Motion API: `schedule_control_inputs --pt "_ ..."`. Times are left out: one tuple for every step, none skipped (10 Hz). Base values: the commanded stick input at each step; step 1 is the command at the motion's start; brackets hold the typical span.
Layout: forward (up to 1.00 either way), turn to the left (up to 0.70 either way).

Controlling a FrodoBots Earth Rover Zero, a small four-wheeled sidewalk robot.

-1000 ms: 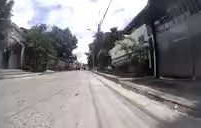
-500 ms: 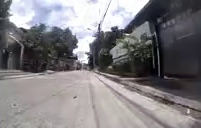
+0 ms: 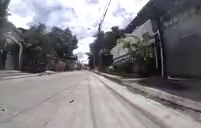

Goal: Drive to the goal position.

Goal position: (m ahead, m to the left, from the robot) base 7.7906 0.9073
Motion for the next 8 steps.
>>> schedule_control_inputs --pt "0.5 0.0" --pt "0.5 0.0" --pt "0.5 0.0" --pt "0.5 0.0" --pt "0.5 0.0" --pt "0.5 0.0" --pt "0.5 0.0" --pt "0.5 0.0"
